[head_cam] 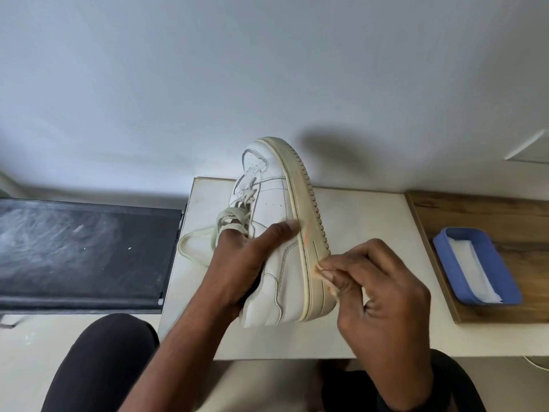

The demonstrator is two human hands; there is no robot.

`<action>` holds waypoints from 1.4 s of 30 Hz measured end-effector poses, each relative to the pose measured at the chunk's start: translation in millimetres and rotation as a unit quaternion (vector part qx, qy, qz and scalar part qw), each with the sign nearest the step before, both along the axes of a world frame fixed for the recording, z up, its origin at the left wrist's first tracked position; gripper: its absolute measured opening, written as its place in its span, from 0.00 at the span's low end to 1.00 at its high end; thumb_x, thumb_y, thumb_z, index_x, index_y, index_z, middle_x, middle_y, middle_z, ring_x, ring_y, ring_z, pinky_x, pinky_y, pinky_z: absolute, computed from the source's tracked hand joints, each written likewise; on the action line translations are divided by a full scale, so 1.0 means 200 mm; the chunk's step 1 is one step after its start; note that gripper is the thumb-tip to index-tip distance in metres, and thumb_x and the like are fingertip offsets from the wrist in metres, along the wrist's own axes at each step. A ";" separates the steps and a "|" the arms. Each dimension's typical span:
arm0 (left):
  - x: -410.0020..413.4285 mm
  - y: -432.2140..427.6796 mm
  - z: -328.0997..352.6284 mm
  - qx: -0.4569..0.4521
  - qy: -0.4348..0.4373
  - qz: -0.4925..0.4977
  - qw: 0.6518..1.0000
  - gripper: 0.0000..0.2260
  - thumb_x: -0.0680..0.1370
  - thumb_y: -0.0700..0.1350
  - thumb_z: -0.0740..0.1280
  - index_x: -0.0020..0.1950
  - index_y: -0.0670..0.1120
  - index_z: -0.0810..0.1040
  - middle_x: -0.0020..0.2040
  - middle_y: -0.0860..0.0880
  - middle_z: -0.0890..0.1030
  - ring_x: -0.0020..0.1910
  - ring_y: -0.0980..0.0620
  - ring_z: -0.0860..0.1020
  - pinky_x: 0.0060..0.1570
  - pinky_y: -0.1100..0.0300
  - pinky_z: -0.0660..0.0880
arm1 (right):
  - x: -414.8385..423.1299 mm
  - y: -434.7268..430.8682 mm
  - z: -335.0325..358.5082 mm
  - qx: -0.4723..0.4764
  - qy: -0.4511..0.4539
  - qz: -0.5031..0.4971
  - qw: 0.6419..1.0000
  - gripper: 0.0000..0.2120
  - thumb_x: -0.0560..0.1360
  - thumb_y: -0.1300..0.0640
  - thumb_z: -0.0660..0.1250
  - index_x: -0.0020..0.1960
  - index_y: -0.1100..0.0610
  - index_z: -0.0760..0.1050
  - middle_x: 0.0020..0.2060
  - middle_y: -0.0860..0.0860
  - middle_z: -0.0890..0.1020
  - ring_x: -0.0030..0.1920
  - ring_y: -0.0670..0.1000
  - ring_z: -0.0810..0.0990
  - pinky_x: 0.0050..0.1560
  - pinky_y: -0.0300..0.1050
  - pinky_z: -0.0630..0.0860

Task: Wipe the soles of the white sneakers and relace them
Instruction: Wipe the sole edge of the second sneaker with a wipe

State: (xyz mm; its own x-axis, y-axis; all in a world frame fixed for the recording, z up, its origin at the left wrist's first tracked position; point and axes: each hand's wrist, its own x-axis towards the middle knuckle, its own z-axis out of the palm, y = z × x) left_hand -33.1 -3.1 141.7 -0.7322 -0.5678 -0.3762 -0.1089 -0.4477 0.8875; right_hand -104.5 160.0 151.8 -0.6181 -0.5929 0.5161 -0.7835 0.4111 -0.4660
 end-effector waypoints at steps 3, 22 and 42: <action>0.00 0.01 0.01 0.010 0.005 -0.010 1.000 0.17 0.75 0.45 0.76 0.62 0.44 0.82 0.50 0.47 0.89 0.49 0.47 0.88 0.46 0.55 0.84 | -0.01 0.00 0.01 -0.001 0.000 -0.016 1.000 0.11 0.67 0.72 0.78 0.46 0.60 0.85 0.40 0.50 0.81 0.42 0.43 0.78 0.46 0.24 0.75; -0.01 0.03 -0.01 0.038 0.030 -0.022 0.999 0.13 0.77 0.42 0.73 0.61 0.43 0.82 0.50 0.42 0.89 0.48 0.42 0.88 0.43 0.51 0.85 | 0.05 0.00 0.00 0.001 -0.004 0.010 1.000 0.15 0.69 0.70 0.75 0.47 0.51 0.82 0.40 0.49 0.80 0.41 0.49 0.81 0.39 0.44 0.82; -0.01 0.03 -0.06 0.004 0.032 -0.062 0.998 0.13 0.77 0.39 0.73 0.61 0.41 0.83 0.51 0.42 0.88 0.49 0.42 0.88 0.45 0.53 0.85 | 0.00 -0.02 -0.01 -0.008 -0.010 0.047 0.999 0.11 0.71 0.69 0.75 0.46 0.54 0.85 0.39 0.48 0.81 0.41 0.49 0.81 0.40 0.46 0.80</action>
